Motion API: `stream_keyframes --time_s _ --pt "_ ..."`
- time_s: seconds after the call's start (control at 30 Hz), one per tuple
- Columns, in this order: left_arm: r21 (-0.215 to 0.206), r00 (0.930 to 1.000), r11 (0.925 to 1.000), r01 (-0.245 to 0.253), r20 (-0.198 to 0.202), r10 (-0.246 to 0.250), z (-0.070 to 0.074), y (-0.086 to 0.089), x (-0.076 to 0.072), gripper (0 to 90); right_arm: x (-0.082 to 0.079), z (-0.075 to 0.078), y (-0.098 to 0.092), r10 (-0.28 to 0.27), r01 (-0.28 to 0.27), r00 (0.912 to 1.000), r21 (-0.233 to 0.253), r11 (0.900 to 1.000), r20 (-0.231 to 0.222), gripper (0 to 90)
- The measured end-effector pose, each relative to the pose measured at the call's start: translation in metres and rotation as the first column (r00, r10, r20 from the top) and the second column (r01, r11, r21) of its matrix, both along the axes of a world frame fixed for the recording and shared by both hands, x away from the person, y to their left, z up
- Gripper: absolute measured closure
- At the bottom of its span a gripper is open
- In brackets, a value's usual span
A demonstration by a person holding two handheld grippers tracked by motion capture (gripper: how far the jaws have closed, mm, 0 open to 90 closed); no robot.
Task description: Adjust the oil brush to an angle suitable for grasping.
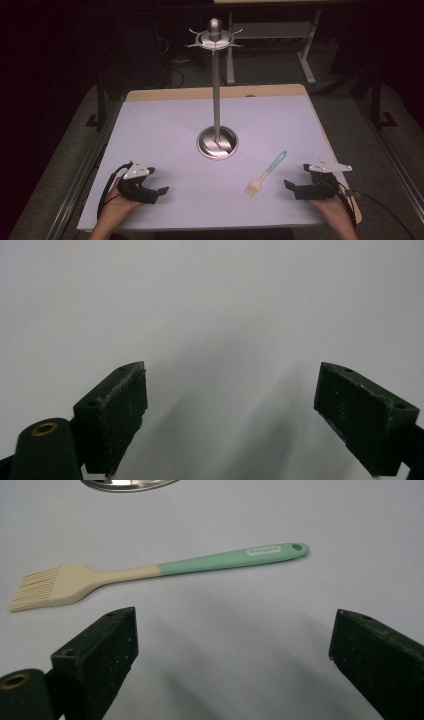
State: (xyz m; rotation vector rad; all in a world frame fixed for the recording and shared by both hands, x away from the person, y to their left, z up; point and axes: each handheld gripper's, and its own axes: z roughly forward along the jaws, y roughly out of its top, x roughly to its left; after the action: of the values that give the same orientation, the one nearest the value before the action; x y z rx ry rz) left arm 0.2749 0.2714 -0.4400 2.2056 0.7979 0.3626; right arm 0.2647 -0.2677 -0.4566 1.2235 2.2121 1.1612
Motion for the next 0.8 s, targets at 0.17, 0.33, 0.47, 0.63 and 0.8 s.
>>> stream_keyframes --time_s 0.17,0.33,0.47,0.63,0.8 --pt "-0.036 0.9999 0.9993 -0.009 -0.006 0.009 0.0 0.0 0.001 13.4 -0.003 0.002 -0.003 -0.007 0.007 0.9996 0.012 1.0 0.026 12.5" --pt "-0.027 0.9999 0.9996 -0.011 0.005 0.011 0.003 0.0 0.0 13.6 -0.004 0.003 -0.008 -0.017 0.017 0.9997 0.022 1.0 0.016 17.5" --pt "-0.033 0.9999 0.9994 -0.01 0.007 0.011 0.003 0.0 -0.004 13.6 -0.003 0.01 -0.008 -0.018 0.018 0.9997 0.014 1.0 0.018 41.0" --pt "-0.035 0.9999 0.9993 -0.008 0.007 0.008 0.003 0.001 -0.004 13.8 -0.001 0.014 -0.008 -0.006 0.006 1.0 0.004 1.0 0.001 58.8" --pt "-0.047 0.9999 0.9988 -0.013 -0.002 0.013 -0.001 0.001 -0.003 14.1 0.008 0.019 -0.009 -0.014 0.015 0.9999 0.002 1.0 -0.009 77.6"
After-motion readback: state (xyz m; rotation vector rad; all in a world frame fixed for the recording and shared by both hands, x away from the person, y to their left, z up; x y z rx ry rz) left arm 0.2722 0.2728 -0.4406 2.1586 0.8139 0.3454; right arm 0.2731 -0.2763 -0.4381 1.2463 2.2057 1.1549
